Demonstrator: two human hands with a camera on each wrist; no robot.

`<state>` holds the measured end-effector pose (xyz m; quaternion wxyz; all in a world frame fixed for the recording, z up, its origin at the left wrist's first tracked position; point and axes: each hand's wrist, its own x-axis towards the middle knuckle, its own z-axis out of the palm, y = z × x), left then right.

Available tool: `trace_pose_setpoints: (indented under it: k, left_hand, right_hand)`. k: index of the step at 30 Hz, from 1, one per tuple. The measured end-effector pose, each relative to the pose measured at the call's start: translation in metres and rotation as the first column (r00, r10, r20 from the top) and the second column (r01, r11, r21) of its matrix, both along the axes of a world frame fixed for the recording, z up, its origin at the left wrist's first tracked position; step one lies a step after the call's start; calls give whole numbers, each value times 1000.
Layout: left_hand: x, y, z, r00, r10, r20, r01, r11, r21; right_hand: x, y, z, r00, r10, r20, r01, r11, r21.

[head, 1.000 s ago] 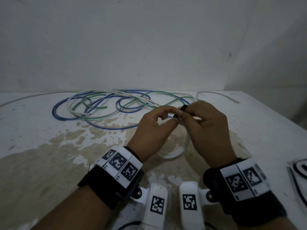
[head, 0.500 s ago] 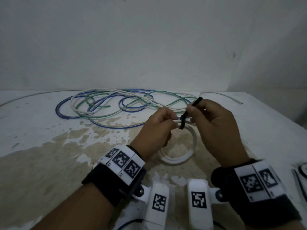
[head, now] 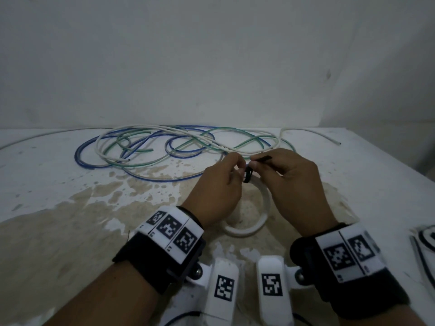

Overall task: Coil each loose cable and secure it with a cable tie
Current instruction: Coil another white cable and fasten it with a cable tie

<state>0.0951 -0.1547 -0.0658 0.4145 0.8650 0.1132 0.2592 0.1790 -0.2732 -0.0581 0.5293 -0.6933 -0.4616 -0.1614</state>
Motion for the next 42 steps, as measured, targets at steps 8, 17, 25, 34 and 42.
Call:
trace_pose_setpoints:
  k: [8, 17, 25, 34, 42]
  left_hand:
    - [-3, -5, 3, 987, -158, 41, 160, 986, -43]
    - [-6, -8, 6, 991, -119, 67, 116, 992, 47]
    - [-3, -3, 5, 990, -137, 16, 133, 920, -369]
    - [0, -4, 3, 994, -108, -33, 84, 899, -429]
    - [-1, -7, 6, 981, -193, 30, 182, 847, -500]
  right_hand:
    - [2, -2, 2, 991, -25, -135, 31, 998, 45]
    - [1, -7, 10, 990, -90, -106, 105, 985, 139]
    - [3, -2, 3, 989, -4, -148, -17, 990, -142]
    - [8, -1, -5, 977, -37, 211, 63, 991, -114]
    - [5, -4, 1, 996, -88, 11, 89, 992, -93]
